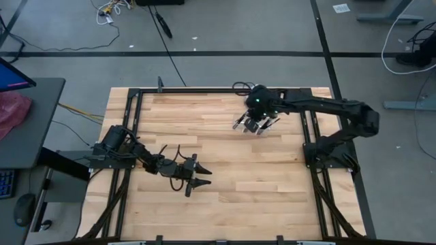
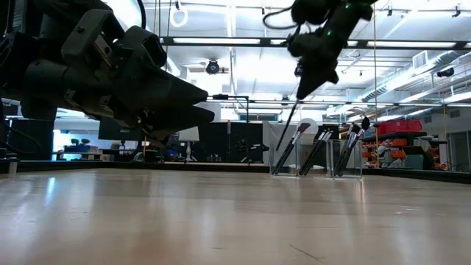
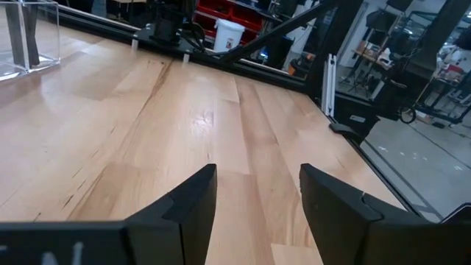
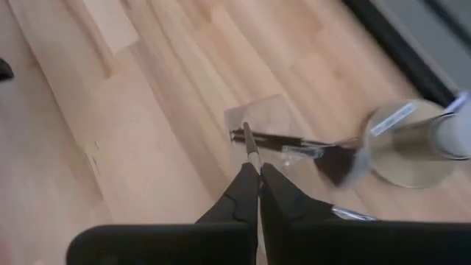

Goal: Put items in baskets/containers
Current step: Put the eyeshadow brush into the transparent organizer

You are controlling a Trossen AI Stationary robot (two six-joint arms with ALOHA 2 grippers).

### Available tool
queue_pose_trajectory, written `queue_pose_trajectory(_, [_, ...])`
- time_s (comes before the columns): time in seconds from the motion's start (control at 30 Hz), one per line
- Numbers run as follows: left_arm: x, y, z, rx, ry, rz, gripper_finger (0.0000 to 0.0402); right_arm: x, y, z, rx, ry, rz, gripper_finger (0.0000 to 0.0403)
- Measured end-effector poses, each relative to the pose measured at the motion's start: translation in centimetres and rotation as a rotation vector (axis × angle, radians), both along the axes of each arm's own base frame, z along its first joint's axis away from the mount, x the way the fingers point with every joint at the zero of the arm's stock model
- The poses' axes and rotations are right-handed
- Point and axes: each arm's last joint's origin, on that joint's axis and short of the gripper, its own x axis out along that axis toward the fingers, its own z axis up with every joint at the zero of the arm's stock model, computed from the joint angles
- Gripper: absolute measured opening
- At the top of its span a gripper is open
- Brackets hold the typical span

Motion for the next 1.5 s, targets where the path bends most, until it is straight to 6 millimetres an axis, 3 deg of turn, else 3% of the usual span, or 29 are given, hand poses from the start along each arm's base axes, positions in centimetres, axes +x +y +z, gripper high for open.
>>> queue_pose_trajectory(0.2, [0.0,0.0,0.0,0.000,0.000,0.000,0.0195,1.0,-1.0,-1.9,0.073,0.048,0.074,0.0000])
queue_pose_trajectory(0.57, [0.0,0.0,0.0,-0.001,-0.002,0.000,0.0195,1.0,-2.9,-2.6,0.104,0.021,0.072,0.0026])
queue_pose_trajectory(0.83, [0.0,0.0,0.0,-0.008,-0.001,0.001,0.0195,0.8,-3.9,-2.6,0.102,0.008,0.031,0.0092])
queue_pose_trajectory(1.0, [0.0,0.0,0.0,-0.019,0.001,0.002,0.0195,0.7,-4.6,-2.3,-0.061,0.039,-0.070,0.0137])
queue_pose_trajectory(1.13, [0.0,0.0,0.0,-0.021,0.001,0.002,0.0195,0.4,-5.0,-1.1,-0.221,0.021,-0.178,0.0145])
queue_pose_trajectory(1.27, [0.0,0.0,0.0,-0.025,0.003,0.003,0.0195,0.5,-3.7,0.3,-0.199,-0.070,-0.104,0.0133])
queue_pose_trajectory(1.5, [0.0,0.1,0.0,-0.022,0.002,0.029,0.0195,2.2,3.0,0.4,-0.058,-0.116,0.250,0.0101])
